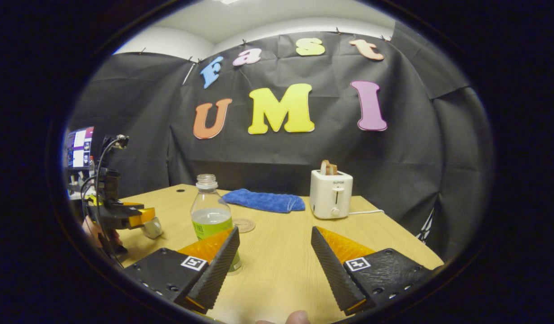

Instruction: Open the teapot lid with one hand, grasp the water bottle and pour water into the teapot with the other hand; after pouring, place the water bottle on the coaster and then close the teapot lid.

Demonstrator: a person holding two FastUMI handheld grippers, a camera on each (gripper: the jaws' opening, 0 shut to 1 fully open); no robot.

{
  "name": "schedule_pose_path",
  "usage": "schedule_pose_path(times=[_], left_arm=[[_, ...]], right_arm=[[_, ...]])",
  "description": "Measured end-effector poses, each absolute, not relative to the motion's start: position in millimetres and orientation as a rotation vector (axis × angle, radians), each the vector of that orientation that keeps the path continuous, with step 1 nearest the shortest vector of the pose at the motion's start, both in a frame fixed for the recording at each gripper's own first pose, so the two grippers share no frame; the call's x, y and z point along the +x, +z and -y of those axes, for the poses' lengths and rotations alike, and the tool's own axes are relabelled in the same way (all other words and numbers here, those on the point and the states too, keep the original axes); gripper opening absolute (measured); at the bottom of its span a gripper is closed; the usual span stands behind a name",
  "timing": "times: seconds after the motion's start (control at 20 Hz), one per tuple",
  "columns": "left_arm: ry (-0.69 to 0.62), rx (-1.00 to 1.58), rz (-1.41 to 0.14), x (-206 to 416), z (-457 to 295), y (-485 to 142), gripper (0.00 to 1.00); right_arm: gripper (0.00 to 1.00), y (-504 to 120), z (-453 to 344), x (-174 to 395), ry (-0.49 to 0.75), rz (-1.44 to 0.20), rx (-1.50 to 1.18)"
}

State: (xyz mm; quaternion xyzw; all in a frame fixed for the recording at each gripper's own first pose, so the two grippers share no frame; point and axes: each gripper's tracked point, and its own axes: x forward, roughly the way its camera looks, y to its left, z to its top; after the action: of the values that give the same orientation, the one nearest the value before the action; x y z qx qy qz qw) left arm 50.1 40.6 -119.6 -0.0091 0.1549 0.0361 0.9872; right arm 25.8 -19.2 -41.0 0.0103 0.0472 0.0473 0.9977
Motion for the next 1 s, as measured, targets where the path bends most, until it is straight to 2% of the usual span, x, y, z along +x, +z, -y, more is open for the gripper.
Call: schedule_pose_path(times=[0.2, 0.25, 0.35, 0.55, 1.0], left_arm=[[0.108, -0.016, -0.297, 51.5, -47.0, -118.6, 0.31], [0.102, -0.015, -0.296, 52.8, -46.3, -118.5, 0.2], [0.087, -0.024, -0.285, 55.0, -43.9, -117.3, 0.09], [0.054, -0.047, -0.262, 55.4, -42.9, -108.1, 0.04], [0.001, -0.054, -0.212, 39.3, -40.8, -79.8, 0.03]], right_arm=[[0.95, -39.4, 8.6, 26.4, 0.115, -0.091, 0.003], [0.95, -39.6, 6.2, 25.5, 0.119, -0.085, -0.002], [0.96, -40.0, 0.3, 24.7, 0.135, -0.08, -0.007], [0.96, -42.9, -8.2, 25.7, 0.17, -0.083, -0.005], [0.97, -68.0, -51.8, 27.4, 0.301, -0.122, -0.089]])
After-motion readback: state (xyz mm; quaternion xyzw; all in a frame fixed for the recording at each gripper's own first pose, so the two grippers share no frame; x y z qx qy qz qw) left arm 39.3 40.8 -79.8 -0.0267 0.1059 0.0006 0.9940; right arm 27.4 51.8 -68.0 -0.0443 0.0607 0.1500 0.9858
